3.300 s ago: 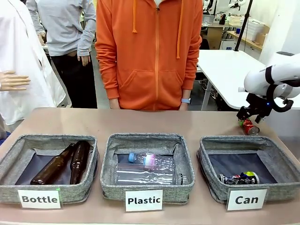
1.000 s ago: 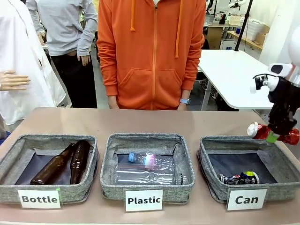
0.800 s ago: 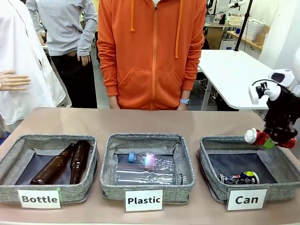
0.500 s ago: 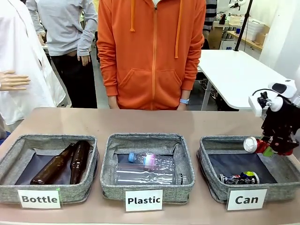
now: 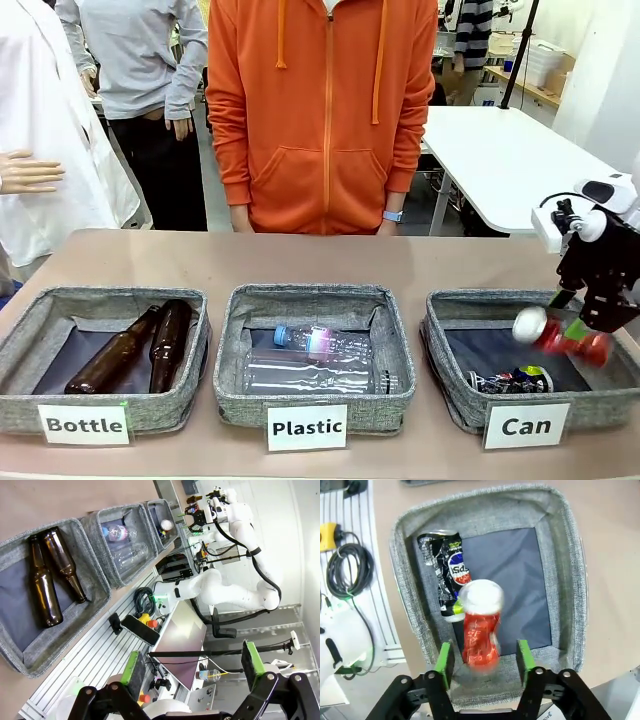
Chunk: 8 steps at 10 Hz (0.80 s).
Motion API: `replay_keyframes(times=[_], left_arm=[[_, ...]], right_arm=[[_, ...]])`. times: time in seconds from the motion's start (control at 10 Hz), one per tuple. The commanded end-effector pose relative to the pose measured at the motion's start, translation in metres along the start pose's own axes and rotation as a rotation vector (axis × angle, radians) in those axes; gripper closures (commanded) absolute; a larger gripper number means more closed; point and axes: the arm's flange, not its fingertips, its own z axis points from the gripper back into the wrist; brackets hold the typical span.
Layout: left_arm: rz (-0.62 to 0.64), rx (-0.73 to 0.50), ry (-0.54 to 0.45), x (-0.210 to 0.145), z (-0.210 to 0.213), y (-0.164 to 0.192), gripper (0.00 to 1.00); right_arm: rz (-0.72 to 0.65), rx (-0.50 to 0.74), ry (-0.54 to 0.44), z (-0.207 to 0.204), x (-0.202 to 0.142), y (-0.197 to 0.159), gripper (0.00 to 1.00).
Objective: Sort the can waste into the basket.
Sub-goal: Pick up the can waste from the table and place it in the right Fabric basket.
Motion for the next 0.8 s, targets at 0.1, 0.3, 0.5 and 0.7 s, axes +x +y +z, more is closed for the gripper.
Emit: replay_keyframes(times=[0.1, 0.3, 0.5, 0.7], left_arm=[[0.003, 0.011, 0.012, -0.002, 0.001, -0.002, 0.00], [0.003, 0.011, 0.012, -0.002, 0.001, -0.002, 0.00], [0.003, 0.011, 0.012, -0.002, 0.001, -0.002, 0.00], [0.003, 0.011, 0.012, -0.002, 0.001, -0.002, 0.00]], right_arm=[[-0.005, 0.001, -0.041, -0.011, -0.003, 0.003, 0.00], [-0.086, 0.032, -0.054, -0.012, 0.000, -0.006, 0.00], [-0.345, 0.115, -0.106, -0.008, 0.002, -0.016, 0.00], [-0.952, 0.421, -0.616, 0.022, 0.001, -0.028, 0.00]])
